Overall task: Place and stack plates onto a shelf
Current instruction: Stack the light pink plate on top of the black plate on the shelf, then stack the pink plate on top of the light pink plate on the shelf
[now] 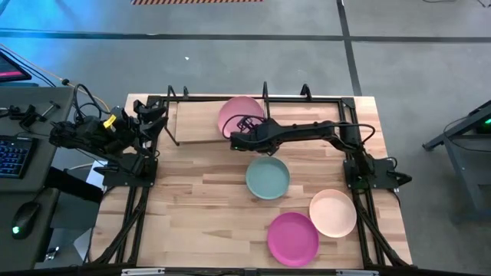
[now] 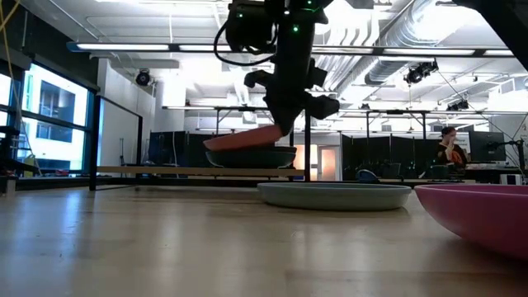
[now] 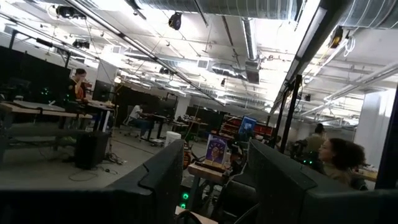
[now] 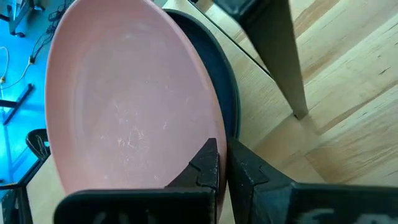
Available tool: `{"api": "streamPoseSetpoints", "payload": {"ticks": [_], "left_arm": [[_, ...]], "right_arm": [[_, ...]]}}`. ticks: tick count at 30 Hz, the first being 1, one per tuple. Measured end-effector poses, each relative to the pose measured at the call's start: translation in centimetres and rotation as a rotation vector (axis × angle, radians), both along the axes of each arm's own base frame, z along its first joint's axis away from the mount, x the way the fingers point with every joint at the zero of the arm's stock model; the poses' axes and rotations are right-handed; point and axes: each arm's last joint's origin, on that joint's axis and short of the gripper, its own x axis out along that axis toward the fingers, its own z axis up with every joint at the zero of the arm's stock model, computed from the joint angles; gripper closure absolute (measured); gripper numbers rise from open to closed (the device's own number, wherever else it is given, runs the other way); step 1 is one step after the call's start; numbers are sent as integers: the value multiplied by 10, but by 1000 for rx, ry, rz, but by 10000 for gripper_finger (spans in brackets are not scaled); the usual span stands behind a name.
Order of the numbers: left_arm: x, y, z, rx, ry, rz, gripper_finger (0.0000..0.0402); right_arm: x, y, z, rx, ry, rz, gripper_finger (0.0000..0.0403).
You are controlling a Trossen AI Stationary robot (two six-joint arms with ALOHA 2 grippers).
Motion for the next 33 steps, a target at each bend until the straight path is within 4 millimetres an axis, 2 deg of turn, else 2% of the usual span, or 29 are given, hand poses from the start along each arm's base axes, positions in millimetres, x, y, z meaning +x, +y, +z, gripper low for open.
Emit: {"api": "streamPoseSetpoints", "payload": {"ticks": [4,12,16,25,33], "left_arm": [[0,0,0,0,0,0,234],[0,0,0,0,1,0,234],[0,0,0,0,1,0,234],[0,0,0,28,14,12,234],[0,0,0,27,14,12,234]], "right_arm": [[-1,-1,6,-8,-15,9,382],[-5,0,12,-6,8,38,260],[-5,0,19,-13,-19,42,222],[-10,6,42,-55,55,246,212],[-5,43,42,-30,181,609,226]]}}
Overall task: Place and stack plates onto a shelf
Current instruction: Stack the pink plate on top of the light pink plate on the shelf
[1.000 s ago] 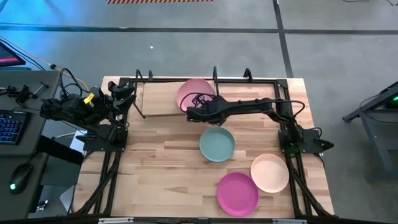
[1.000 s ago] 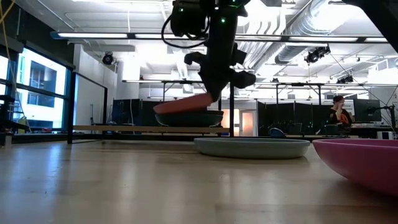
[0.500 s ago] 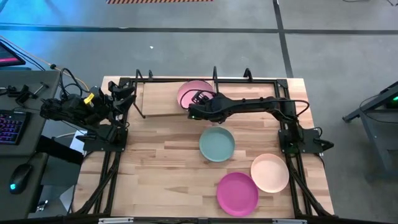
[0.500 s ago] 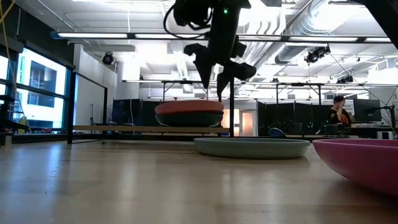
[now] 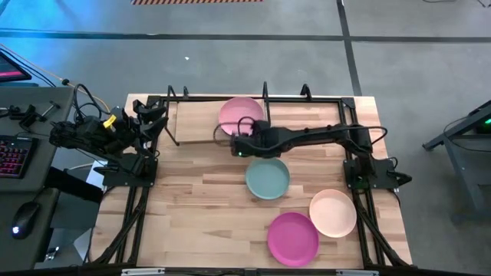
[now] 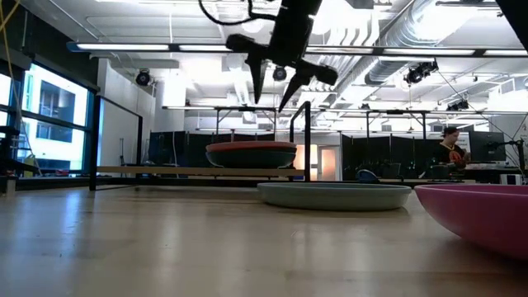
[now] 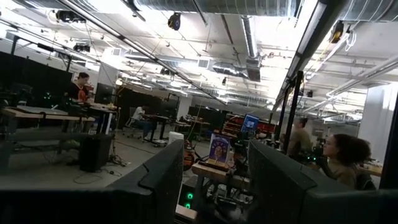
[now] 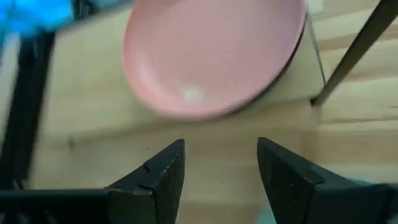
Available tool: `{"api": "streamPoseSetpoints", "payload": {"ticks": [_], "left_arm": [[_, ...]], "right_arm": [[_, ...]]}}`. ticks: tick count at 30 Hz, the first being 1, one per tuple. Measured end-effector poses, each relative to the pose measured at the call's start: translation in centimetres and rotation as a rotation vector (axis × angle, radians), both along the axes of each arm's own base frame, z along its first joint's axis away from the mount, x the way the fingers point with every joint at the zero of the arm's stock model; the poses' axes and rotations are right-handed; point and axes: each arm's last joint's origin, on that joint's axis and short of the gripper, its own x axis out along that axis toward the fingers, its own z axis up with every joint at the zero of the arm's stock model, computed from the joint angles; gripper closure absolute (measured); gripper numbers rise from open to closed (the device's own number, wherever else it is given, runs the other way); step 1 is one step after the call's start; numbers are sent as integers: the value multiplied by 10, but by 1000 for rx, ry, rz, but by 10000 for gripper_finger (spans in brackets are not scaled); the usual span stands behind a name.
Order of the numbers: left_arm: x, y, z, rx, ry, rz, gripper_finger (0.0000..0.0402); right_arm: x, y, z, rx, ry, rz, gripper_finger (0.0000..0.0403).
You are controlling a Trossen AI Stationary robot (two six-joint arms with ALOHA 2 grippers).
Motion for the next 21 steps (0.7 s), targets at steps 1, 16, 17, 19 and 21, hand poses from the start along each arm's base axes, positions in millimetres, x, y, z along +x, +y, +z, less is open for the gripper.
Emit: {"api": "streamPoseSetpoints", "payload": {"ticks": [1,16,17,19,21], "left_arm": [[0,0,0,0,0,0,234],[7,-5,-7,-77,19,-163,234],[8,-5,-8,-85,28,-161,234],[10,-5,-9,-109,34,-133,234],[10,-4,-9,-147,29,-97,234]], "right_arm": [[-1,6,0,7,31,54,232],[-86,72,10,170,480,563,261],[-97,74,6,189,469,585,261],[-122,77,-4,219,421,629,261],[-145,80,-15,222,322,676,261]]}}
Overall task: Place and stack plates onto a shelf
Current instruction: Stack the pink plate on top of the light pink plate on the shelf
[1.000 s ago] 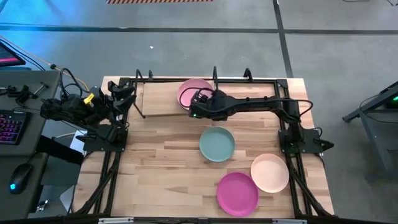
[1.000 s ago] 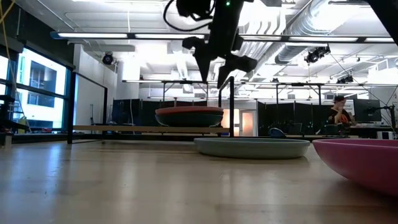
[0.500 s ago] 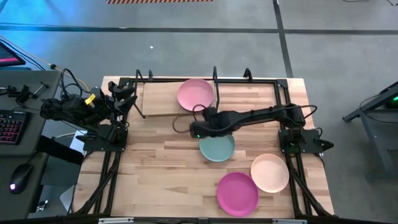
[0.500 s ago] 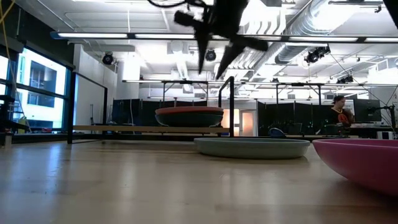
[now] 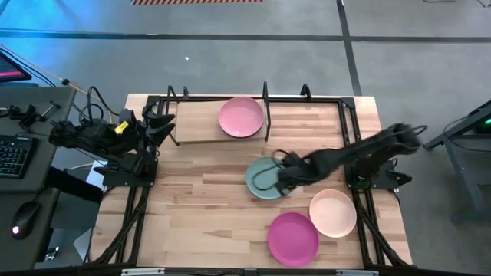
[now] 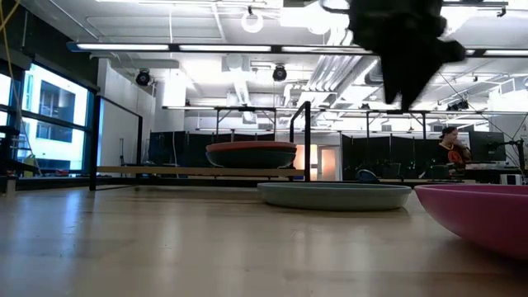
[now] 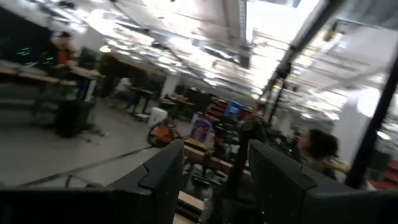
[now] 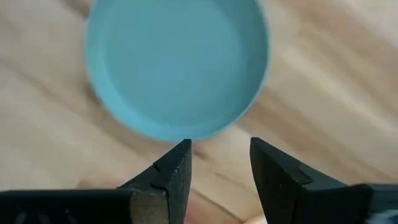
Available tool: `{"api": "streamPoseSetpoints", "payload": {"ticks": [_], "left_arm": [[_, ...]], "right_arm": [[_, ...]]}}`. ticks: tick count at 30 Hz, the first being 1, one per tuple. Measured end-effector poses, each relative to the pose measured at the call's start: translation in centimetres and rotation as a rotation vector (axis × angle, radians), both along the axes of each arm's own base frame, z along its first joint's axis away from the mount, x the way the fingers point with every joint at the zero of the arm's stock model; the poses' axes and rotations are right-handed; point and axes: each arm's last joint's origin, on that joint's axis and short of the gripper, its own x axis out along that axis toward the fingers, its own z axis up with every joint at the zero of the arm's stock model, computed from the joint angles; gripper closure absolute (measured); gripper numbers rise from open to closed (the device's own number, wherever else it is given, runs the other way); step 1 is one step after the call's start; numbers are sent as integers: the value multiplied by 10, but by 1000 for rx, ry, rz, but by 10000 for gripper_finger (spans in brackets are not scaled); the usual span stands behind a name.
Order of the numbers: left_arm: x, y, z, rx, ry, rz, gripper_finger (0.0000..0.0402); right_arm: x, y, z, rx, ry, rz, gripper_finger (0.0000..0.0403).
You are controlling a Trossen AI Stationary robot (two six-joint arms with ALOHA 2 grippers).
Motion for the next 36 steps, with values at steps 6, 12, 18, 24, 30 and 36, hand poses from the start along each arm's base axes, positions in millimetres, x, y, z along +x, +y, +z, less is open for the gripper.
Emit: {"api": "streamPoseSetpoints", "payload": {"ticks": [6,12,18,24,30,36], "left_arm": [[8,0,-4,-111,7,62,234],[24,-6,-10,-192,24,28,234],[42,-12,-18,-199,85,24,234],[50,-14,-22,-174,122,31,234],[50,-14,-22,-132,138,35,234],[51,-16,-22,26,196,17,234]], "right_arm": [[-34,3,-8,109,-559,88,261],[-47,-1,7,72,-997,215,261],[-54,-4,16,-94,-1049,376,261],[-54,-4,15,-123,-1043,399,261],[-54,-3,14,-112,-1033,414,261],[-56,2,3,55,-926,478,261]]}}
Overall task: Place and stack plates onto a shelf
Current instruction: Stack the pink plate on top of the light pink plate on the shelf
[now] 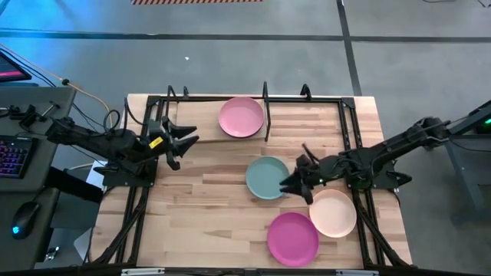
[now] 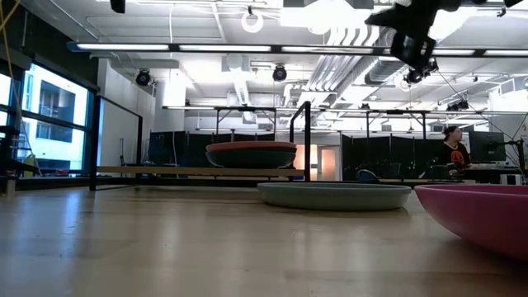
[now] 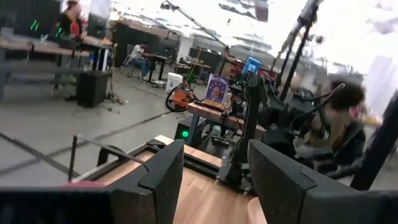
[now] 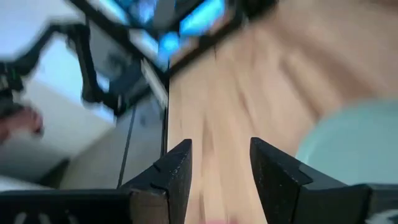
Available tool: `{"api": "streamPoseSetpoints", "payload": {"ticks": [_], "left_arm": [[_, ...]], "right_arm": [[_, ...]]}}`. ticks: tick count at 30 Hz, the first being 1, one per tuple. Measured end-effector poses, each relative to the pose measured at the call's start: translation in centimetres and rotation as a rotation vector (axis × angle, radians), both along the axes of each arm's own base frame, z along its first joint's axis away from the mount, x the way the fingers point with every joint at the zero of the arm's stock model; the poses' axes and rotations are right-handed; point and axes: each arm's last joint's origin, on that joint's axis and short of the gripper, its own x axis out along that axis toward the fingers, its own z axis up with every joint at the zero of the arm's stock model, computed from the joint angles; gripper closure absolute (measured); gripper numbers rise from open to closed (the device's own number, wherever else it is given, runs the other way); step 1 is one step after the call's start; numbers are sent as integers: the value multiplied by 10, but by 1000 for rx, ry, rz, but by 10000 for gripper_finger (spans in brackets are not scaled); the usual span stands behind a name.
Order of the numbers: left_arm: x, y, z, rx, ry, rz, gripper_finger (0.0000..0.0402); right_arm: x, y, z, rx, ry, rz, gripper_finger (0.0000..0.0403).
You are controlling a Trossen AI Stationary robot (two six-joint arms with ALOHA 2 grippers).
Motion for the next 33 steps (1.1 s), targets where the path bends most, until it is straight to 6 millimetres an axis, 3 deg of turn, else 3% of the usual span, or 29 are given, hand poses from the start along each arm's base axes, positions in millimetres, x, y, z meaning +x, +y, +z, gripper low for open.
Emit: {"api": "streamPoseSetpoints", "payload": {"ticks": [5,11,26,33], "left_arm": [[1,-1,-1,53,26,-13,234],[1,-1,-7,56,88,-16,234],[2,-1,-16,67,168,5,234],[2,0,-17,71,187,29,234]], "right_arm": [[-4,19,-18,-68,268,174,261],[2,40,-32,-262,451,367,261],[23,51,-95,-399,715,446,261],[24,57,-113,-382,781,499,261]]}}
